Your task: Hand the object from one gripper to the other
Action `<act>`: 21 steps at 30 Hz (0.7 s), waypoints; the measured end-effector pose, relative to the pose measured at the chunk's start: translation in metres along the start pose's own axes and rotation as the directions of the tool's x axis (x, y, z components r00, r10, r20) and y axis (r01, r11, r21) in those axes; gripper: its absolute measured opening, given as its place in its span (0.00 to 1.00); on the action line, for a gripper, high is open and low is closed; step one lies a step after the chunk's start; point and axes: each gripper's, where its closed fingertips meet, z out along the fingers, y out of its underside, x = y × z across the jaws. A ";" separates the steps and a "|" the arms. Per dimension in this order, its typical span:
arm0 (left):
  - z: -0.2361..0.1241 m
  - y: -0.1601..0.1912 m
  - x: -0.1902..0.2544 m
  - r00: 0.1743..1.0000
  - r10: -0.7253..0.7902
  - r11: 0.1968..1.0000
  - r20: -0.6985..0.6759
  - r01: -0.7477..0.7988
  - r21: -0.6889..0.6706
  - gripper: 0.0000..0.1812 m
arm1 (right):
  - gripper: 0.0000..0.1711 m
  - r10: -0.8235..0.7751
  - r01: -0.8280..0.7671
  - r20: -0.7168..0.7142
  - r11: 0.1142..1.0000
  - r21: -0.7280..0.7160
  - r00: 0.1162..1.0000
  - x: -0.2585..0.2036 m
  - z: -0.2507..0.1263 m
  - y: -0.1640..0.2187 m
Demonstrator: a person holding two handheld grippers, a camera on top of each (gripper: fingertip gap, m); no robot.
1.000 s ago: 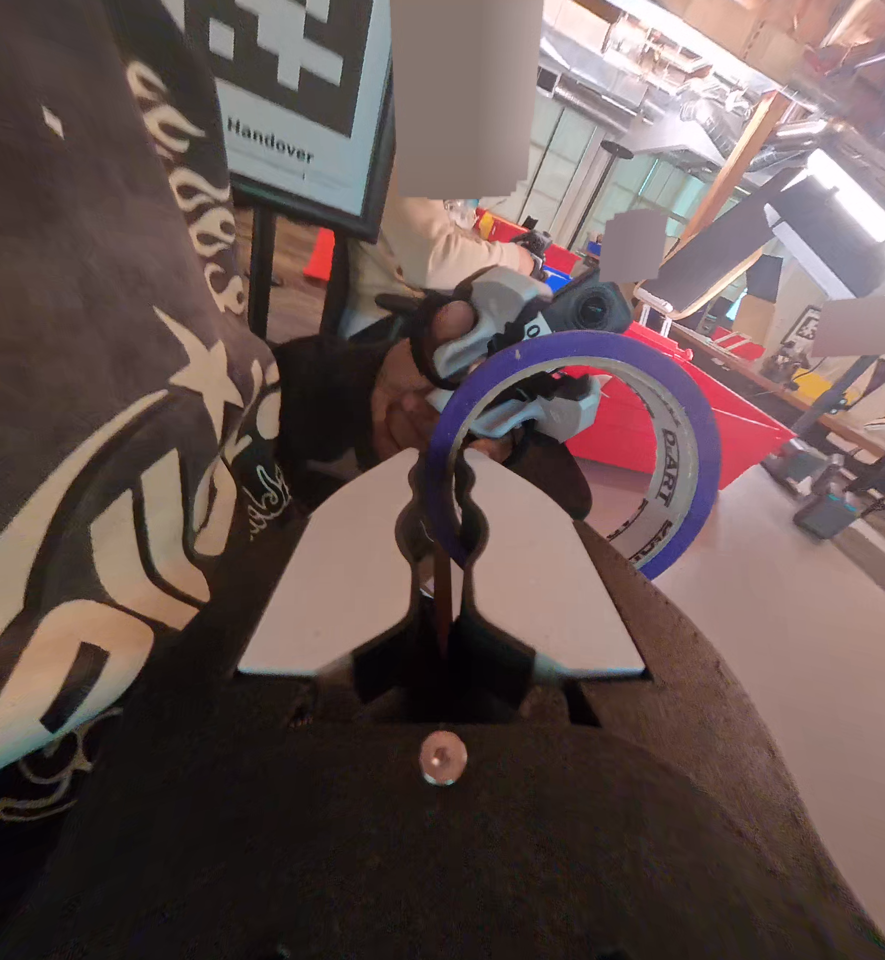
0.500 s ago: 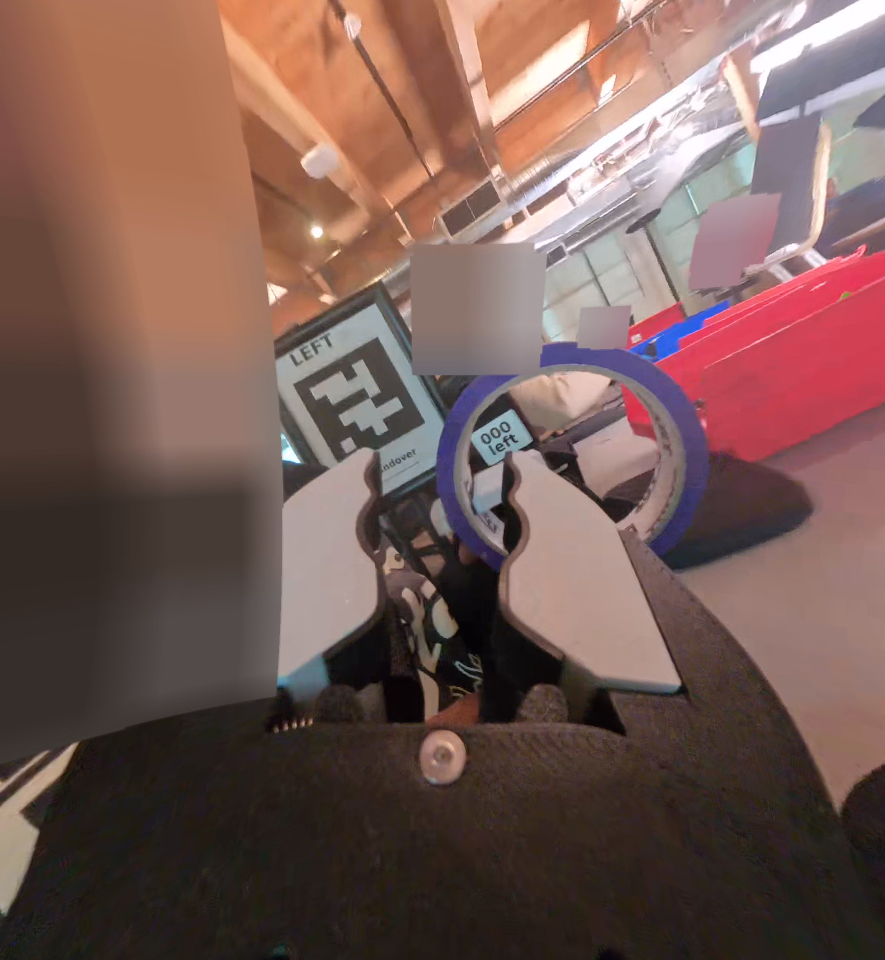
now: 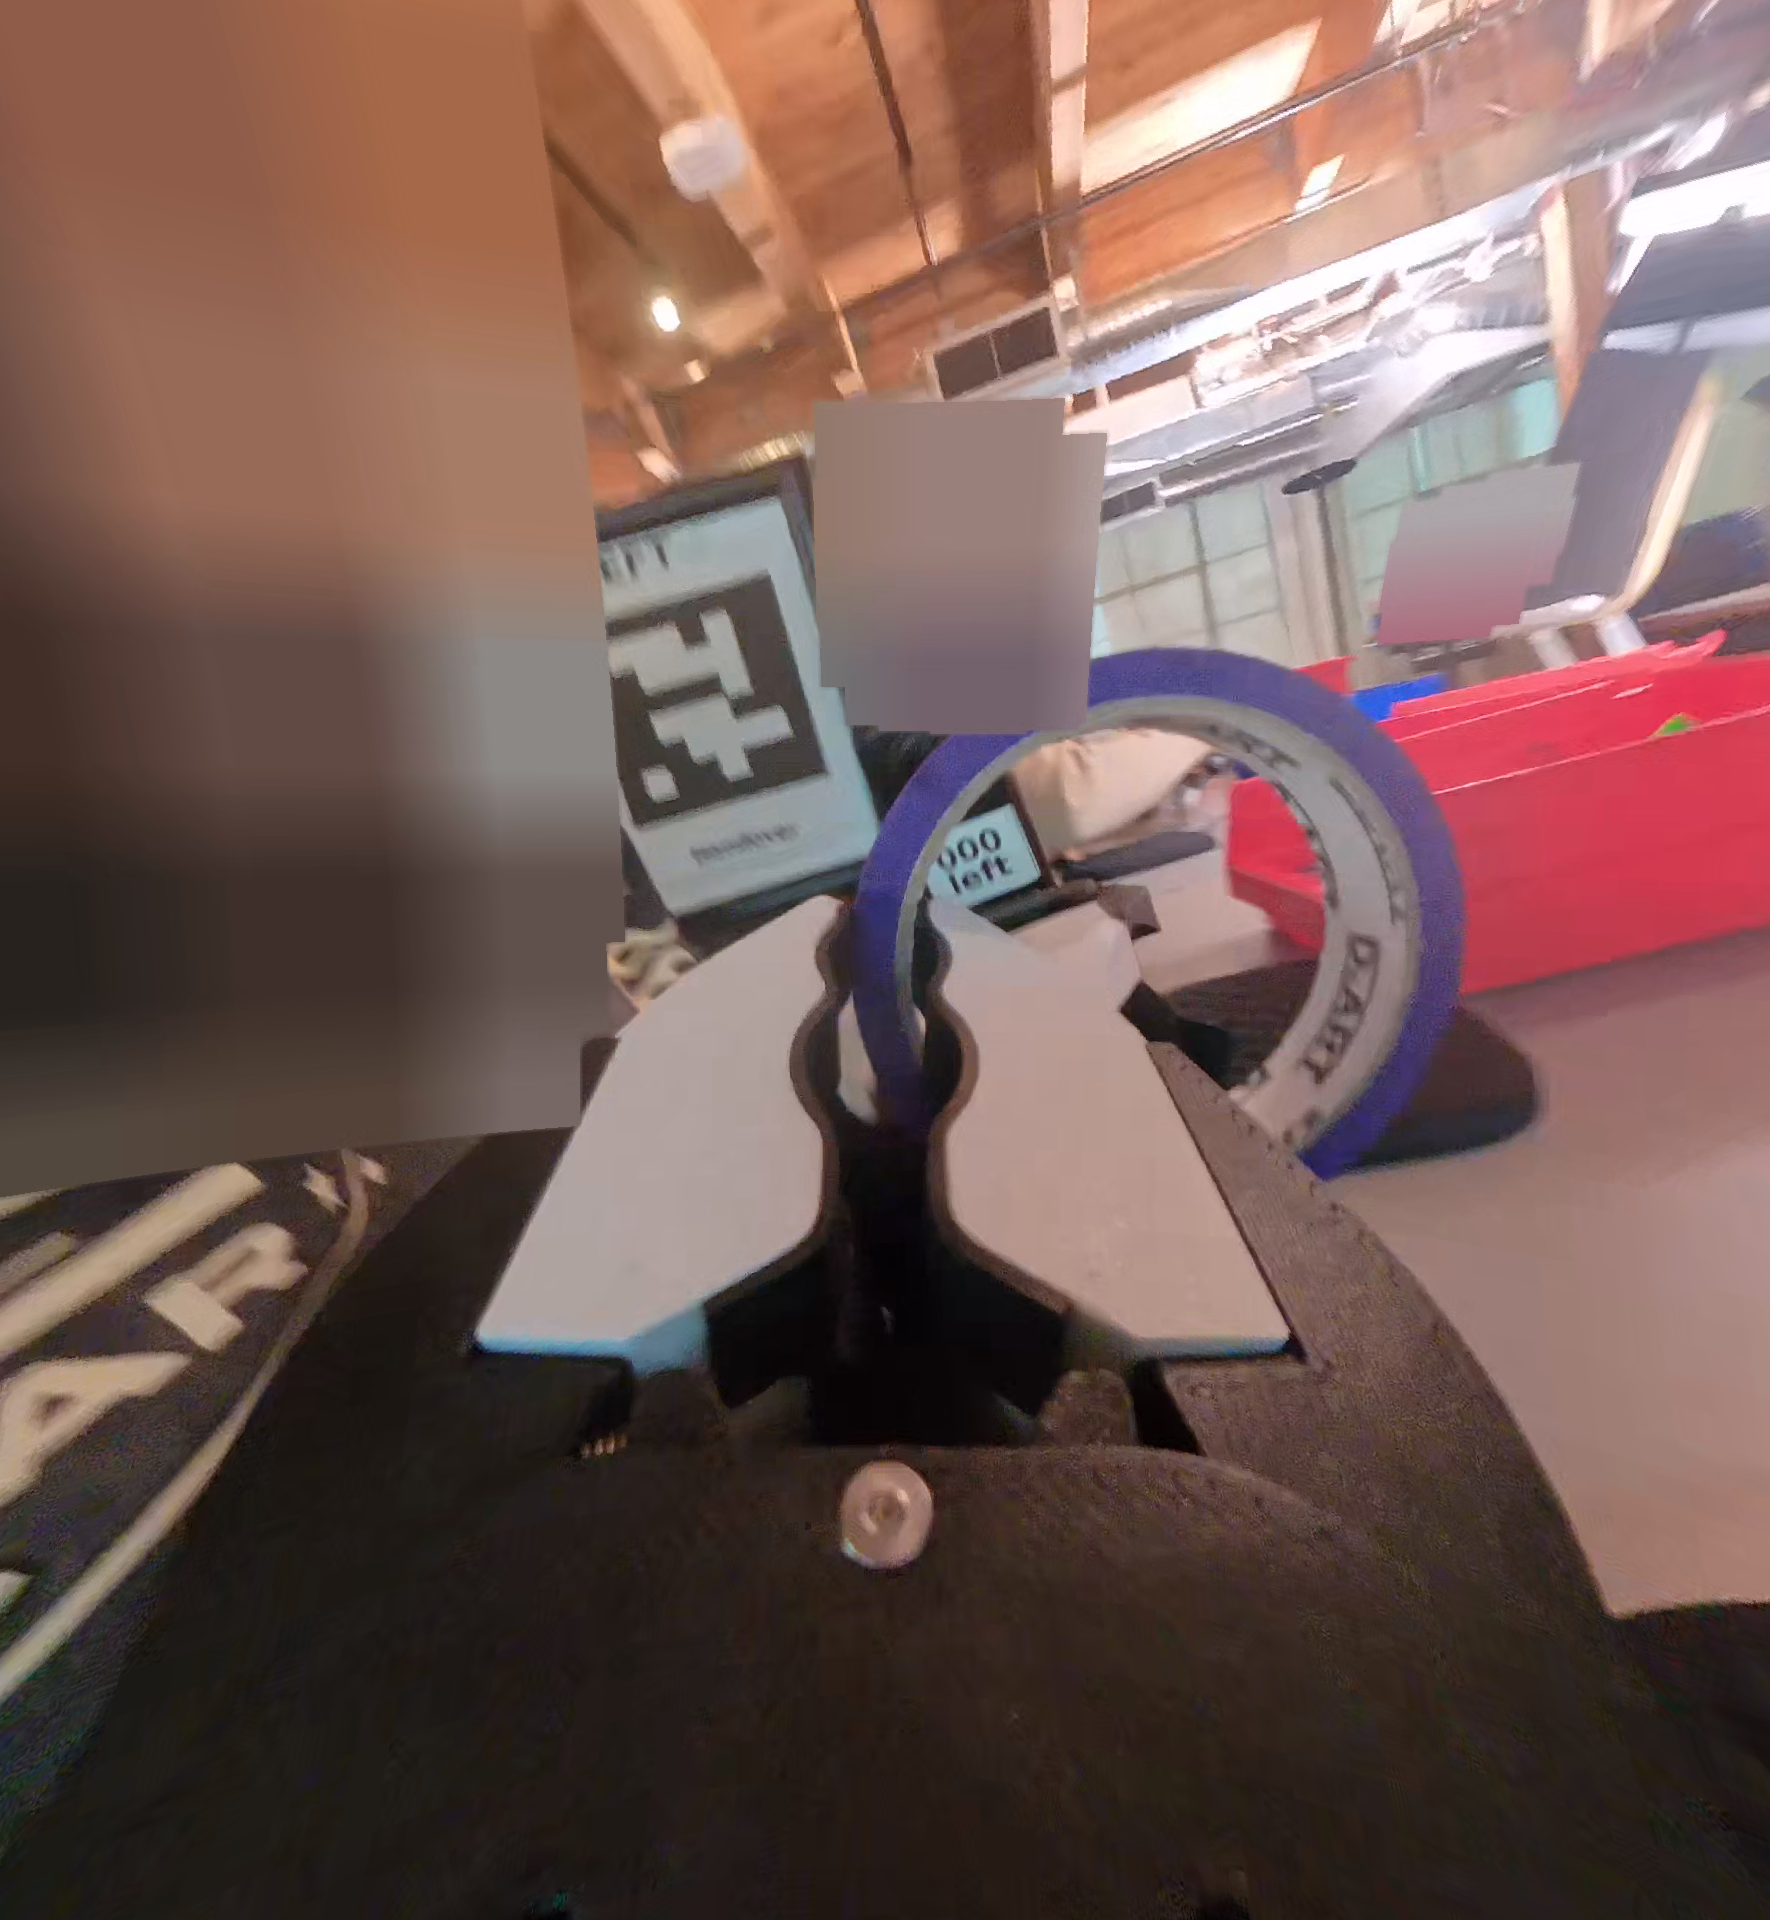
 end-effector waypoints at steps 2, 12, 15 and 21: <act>-0.007 -0.022 -0.002 0.974 -0.215 0.965 -0.072 0.223 0.135 0.20 | 0.06 -0.150 0.147 -0.039 0.986 -0.081 0.988 0.001 0.001 0.009; -0.015 -0.038 -0.013 0.824 -0.528 0.795 -0.207 0.565 0.221 0.12 | 0.07 -0.605 0.548 -0.028 0.739 -0.392 0.796 0.011 0.006 0.047; -0.015 -0.038 -0.006 0.867 -0.451 0.842 -0.213 0.492 0.219 0.09 | 0.08 -0.573 0.501 -0.069 0.763 -0.409 0.817 0.016 0.004 0.048; -0.007 -0.015 0.006 0.998 -0.019 0.997 -0.060 0.024 0.078 0.06 | 0.26 -0.064 0.054 -0.082 0.991 -0.119 0.995 0.006 0.002 0.014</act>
